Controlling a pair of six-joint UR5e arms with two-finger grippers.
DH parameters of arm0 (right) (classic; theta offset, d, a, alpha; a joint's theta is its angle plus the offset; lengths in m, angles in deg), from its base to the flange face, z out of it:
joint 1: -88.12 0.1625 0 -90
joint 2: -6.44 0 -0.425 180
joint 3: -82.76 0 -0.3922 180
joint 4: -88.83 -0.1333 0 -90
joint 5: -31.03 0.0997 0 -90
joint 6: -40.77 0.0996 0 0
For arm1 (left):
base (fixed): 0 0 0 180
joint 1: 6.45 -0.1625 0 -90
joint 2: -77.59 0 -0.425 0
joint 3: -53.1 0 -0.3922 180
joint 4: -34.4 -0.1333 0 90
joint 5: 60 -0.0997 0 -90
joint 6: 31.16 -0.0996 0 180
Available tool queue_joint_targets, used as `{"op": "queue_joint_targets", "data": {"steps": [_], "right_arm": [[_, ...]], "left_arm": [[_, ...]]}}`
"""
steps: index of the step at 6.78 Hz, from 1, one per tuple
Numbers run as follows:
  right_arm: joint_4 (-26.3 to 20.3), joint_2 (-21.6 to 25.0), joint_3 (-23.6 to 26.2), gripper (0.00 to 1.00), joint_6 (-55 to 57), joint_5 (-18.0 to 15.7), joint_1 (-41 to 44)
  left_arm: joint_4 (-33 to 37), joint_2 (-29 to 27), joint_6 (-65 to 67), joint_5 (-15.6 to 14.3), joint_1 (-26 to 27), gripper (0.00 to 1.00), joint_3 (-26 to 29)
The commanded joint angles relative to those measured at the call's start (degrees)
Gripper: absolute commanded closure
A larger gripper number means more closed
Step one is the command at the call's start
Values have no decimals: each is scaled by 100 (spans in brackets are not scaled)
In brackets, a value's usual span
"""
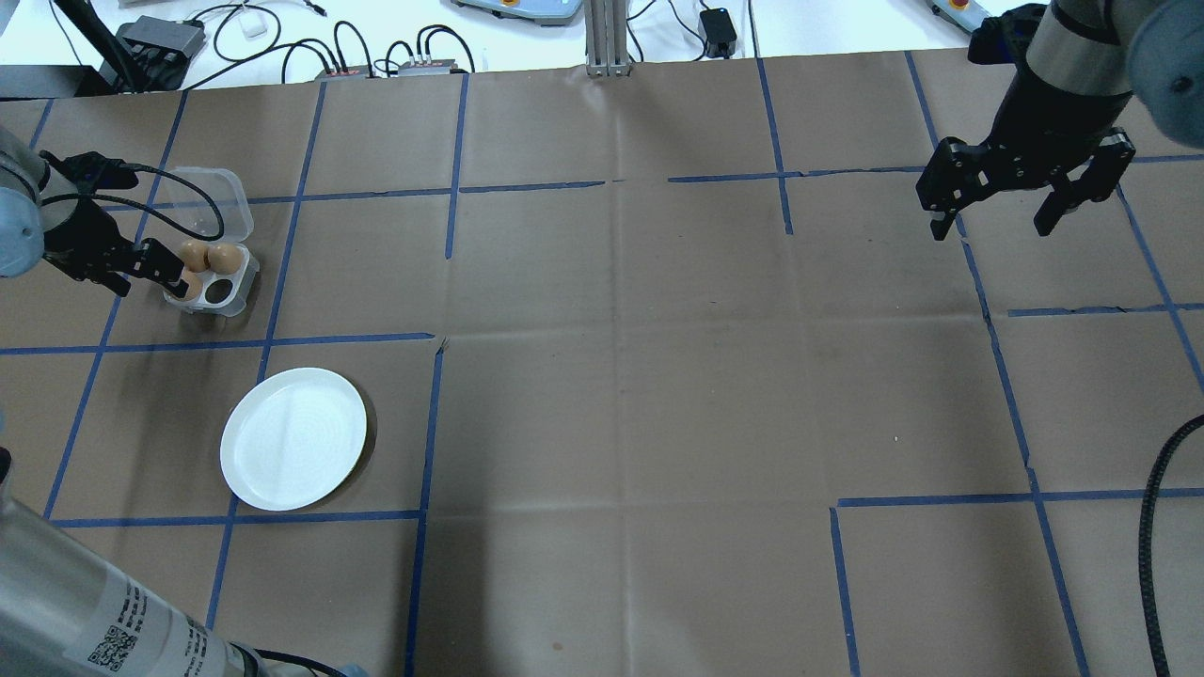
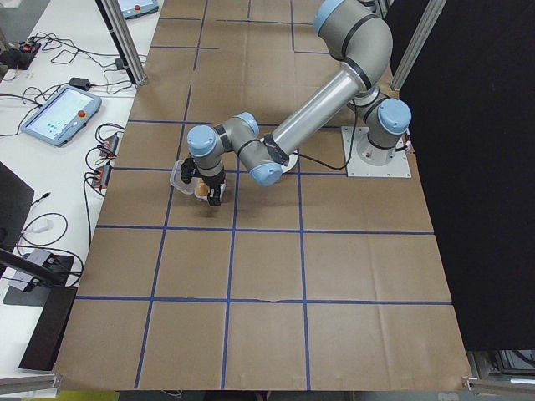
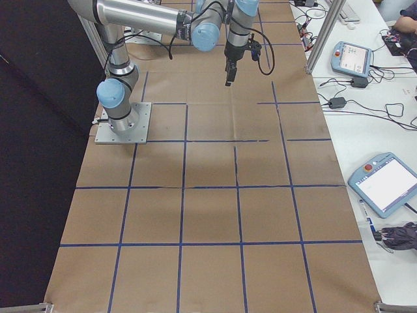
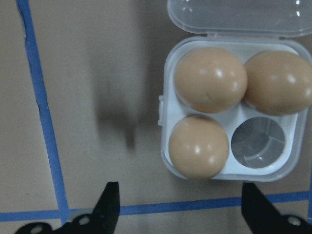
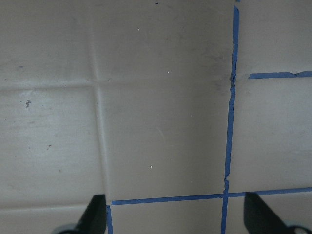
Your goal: Place egg on plate
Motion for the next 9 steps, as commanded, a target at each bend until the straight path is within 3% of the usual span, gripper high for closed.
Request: {"op": "queue_joint_targets", "data": {"steps": [1, 9], "right_arm": [[0, 0, 0, 0, 0, 0, 0], [0, 0, 0, 0, 0, 0, 0]], "left_arm": [[-12, -37, 13, 28, 16, 14, 23], [-302, -160, 31, 54, 69, 22, 58]]}}
